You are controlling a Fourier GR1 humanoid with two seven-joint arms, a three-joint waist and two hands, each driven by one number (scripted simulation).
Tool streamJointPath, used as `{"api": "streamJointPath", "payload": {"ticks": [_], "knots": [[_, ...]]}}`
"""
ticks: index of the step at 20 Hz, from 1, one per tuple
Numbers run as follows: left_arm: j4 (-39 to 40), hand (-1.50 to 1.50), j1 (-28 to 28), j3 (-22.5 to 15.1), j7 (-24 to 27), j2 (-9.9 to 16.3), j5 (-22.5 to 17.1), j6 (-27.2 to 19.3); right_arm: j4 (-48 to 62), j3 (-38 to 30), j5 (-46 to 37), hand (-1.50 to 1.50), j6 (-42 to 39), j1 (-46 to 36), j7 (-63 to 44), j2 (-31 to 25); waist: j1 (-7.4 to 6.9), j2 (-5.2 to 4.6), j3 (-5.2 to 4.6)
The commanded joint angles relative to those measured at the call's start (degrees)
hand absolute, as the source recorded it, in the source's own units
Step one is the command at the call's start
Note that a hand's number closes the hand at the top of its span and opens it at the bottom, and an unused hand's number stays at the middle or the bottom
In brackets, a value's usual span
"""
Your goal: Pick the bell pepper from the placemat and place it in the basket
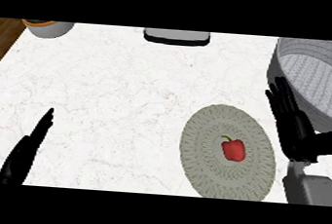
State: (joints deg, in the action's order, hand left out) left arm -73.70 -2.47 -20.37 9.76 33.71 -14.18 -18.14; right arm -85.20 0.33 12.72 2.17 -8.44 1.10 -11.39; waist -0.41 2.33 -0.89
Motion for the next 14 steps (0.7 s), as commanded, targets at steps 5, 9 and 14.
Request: {"api": "streamJointPath", "payload": {"ticks": [5, 9, 14], "knots": [[2.0, 0.0, 1.8, 0.3, -9.8, -6.7, -7.1, 2.3, -6.3, 8.4, 6.9, 1.5, -19.4, -10.3, 6.4, 0.3, -0.69, -2.73, 0.98], [2.4, 0.0, -0.5, -0.9, -12.5, -8.4, -9.4, 3.9, -10.7, 22.1, 0.9, 1.5, -29.9, -8.4, 13.1, 0.5, -1.03, -2.48, 0.96], [-0.8, 0.0, -1.4, 0.7, -16.8, -6.4, -10.7, 3.7, -16.7, 32.6, -22.2, -1.5, -16.5, 2.4, 18.8, 0.7, 1.3, -1.79, 0.93]]}}
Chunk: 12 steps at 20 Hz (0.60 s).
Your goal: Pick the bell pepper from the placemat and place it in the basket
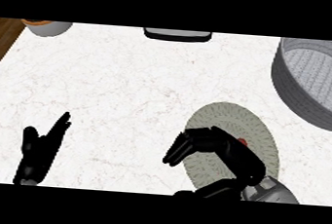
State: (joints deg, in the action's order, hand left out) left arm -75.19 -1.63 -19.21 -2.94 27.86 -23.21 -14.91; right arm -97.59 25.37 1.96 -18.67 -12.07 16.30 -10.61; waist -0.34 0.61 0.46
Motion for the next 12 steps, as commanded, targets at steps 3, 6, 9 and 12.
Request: {"api": "streamJointPath", "payload": {"ticks": [3, 6, 9, 12], "knots": [[2.2, 0.0, -2.9, 0.0, -2.3, -1.6, -1.5, 0.0, -5.2, 3.4, -20.1, -1.5, 10.0, 1.2, -2.8, -4.4, 1.65, -0.04, -0.58], [-0.3, 0.0, -3.0, 0.8, -4.3, 0.3, -1.7, -0.3, -9.4, -2.5, -28.4, -1.5, 12.3, -3.6, -8.5, -11.4, 2.4, 0.55, -0.63], [-1.0, 0.0, -4.2, 1.1, -4.4, 0.1, -2.3, 0.0, -17.4, -5.9, -29.9, -1.5, 8.7, -3.9, -14.7, -17.5, 2.74, 0.4, -0.64], [-2.7, 0.0, -4.0, 0.1, -5.5, -0.6, -1.1, -1.4, -23.1, -8.5, -30.5, -1.5, 1.8, -4.5, -19.7, -24.4, 2.47, 0.16, -0.58]]}}
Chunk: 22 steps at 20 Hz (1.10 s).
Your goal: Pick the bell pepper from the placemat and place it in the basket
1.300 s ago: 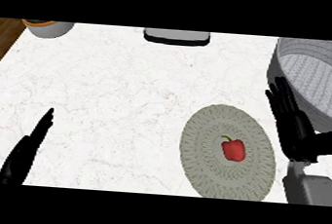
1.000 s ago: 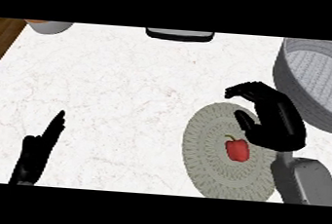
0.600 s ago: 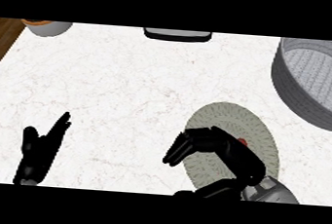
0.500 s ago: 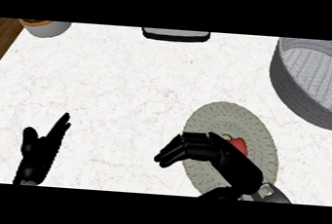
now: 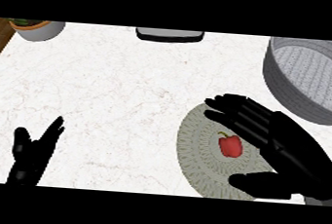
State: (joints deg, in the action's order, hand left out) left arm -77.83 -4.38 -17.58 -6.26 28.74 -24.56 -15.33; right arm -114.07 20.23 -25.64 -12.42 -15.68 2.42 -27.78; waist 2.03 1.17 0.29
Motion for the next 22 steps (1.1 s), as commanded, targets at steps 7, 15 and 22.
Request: {"api": "streamJointPath", "payload": {"ticks": [7, 15, 22], "knots": [[1.6, 0.0, -1.5, -0.4, -1.1, -1.5, 0.1, 0.6, -14.2, -14.4, 14.2, -1.5, -25.8, -5.5, -15.6, -20.4, 0.07, -0.61, -0.52], [2.7, 0.0, 2.6, -0.7, -4.9, -3.7, 1.5, 0.7, -11.1, -21.4, 23.5, -1.5, -38.9, -8.8, -18.4, -29.0, -1.32, -1.1, -0.41], [2.1, 0.0, 0.3, 1.8, -3.5, -3.5, 2.7, 3.5, -14.4, -23.3, 21.0, -1.5, -40.2, -3.2, -17.4, -24.2, -1.93, -1.13, -0.3]]}}
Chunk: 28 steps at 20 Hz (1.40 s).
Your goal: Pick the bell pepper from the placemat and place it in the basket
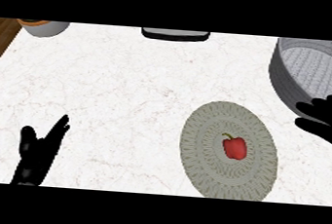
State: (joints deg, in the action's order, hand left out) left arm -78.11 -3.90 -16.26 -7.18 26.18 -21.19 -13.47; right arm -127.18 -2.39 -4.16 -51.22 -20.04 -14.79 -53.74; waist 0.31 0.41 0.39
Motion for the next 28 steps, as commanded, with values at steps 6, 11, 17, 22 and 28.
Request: {"api": "streamJointPath", "payload": {"ticks": [6, 11, 17, 22, 28], "knots": [[0.2, 0.0, -1.4, 0.8, -4.2, -1.4, 0.8, 1.7, 1.4, 3.4, -8.5, -1.5, 1.0, 3.3, 2.5, 7.9, -0.51, -0.45, -0.37], [-1.7, 0.0, -4.0, 1.4, -2.7, -2.0, 1.6, 2.1, 4.5, 11.9, -23.8, -1.5, 7.7, 8.2, 10.9, 12.7, -1.06, -0.55, -0.29], [-0.6, 0.0, -3.8, 3.7, -3.3, -1.1, 1.6, 5.6, 8.2, 16.2, -30.2, -1.5, 10.3, 6.0, 10.3, 16.7, -0.77, -0.44, -0.38], [0.2, 0.0, -2.1, 1.8, -4.0, -5.9, 4.8, 2.3, 17.6, 19.5, -37.6, -1.5, 15.4, 5.3, 16.5, 18.1, -0.88, -0.56, -0.37], [2.3, 0.0, -2.6, 6.5, -2.3, -3.2, 4.3, 7.1, 19.7, 19.7, -42.4, -1.5, 20.0, 9.2, 21.7, 19.8, -0.49, -0.44, -0.39]]}}
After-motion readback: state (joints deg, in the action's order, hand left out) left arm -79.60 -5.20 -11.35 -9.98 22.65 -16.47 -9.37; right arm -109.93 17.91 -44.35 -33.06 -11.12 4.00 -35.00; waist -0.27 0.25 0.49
